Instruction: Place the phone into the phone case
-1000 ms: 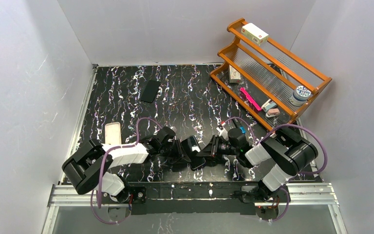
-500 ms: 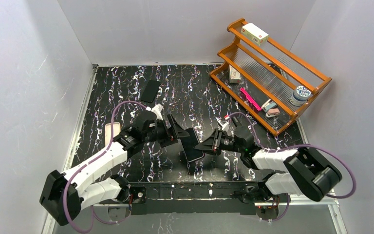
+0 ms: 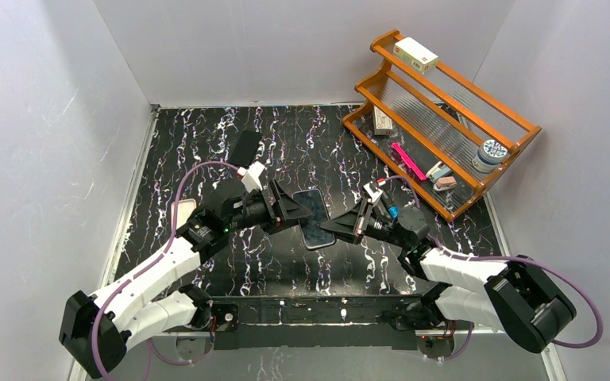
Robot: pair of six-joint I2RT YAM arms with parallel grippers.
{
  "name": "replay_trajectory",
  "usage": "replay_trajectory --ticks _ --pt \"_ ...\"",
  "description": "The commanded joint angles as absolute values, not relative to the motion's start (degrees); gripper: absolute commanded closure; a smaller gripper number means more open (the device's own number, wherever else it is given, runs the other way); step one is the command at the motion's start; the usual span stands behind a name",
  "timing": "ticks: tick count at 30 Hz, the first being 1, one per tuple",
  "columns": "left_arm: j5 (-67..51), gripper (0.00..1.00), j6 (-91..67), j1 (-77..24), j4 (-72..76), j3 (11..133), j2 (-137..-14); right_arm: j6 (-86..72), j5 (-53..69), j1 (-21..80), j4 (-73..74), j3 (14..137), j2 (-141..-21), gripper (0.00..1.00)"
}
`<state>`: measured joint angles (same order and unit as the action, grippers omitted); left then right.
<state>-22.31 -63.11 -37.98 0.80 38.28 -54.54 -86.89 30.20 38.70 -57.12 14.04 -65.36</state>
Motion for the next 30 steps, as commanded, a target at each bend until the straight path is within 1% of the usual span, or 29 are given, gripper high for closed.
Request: replay_trajectory --ticks 1,4,6,12,14,17,18,20,23,25,27,30 --pt "-25.1 0.33 -64.8 -37.7 8.3 38.3 -52.9 -92.0 30.9 38.8 -69.4 12.9 -61.6 0.96" --pt "-24.9 0.36 -67.2 -37.7 12.9 37.2 -51.9 -92.5 30.4 38.8 -71.0 11.8 -59.2 0.95" --pt "-25.0 0.4 -69.2 -37.7 16.9 35.7 -51.4 -92.7 30.5 38.8 -70.4 11.8 -57.9 0.94" --pt "-25.9 0.58 -71.4 -37.7 23.3 33.2 -51.7 -93.7 30.5 38.8 -71.0 12.7 -57.4 0.93" --pt "-25.8 0.66 -71.5 -37.7 23.5 32.8 -51.5 -93.8 30.8 38.9 -72.2 13.2 -58.5 0.93" --pt "-25.6 0.87 -71.5 -37.7 23.7 32.7 -51.3 -93.9 32.0 38.9 -73.6 13.8 -60.0 0.89" --pt "-25.5 0.93 -71.5 -37.7 23.4 32.8 -51.3 -93.5 32.6 38.9 -73.3 14.1 -60.4 0.86" --pt "-25.4 1.0 -70.7 -37.7 21.5 33.3 -51.4 -92.2 33.6 39.0 -71.3 14.5 -60.4 0.75" --pt "-24.5 1.0 -68.1 -37.7 16.0 35.0 -51.7 -90.1 33.3 39.1 -67.8 14.3 -59.3 0.53" --pt "-23.6 1.0 -65.2 -37.7 11.1 37.0 -52.0 -89.0 33.1 39.0 -66.0 14.5 -58.8 0.42" --pt "-23.2 1.0 -64.4 -37.7 8.8 37.9 -52.1 -88.2 33.3 39.0 -64.3 15.3 -59.0 0.38" --pt "-23.1 1.0 -64.5 -37.7 7.1 38.8 -52.5 -88.2 33.9 39.2 -65.4 16.1 -60.6 0.39"
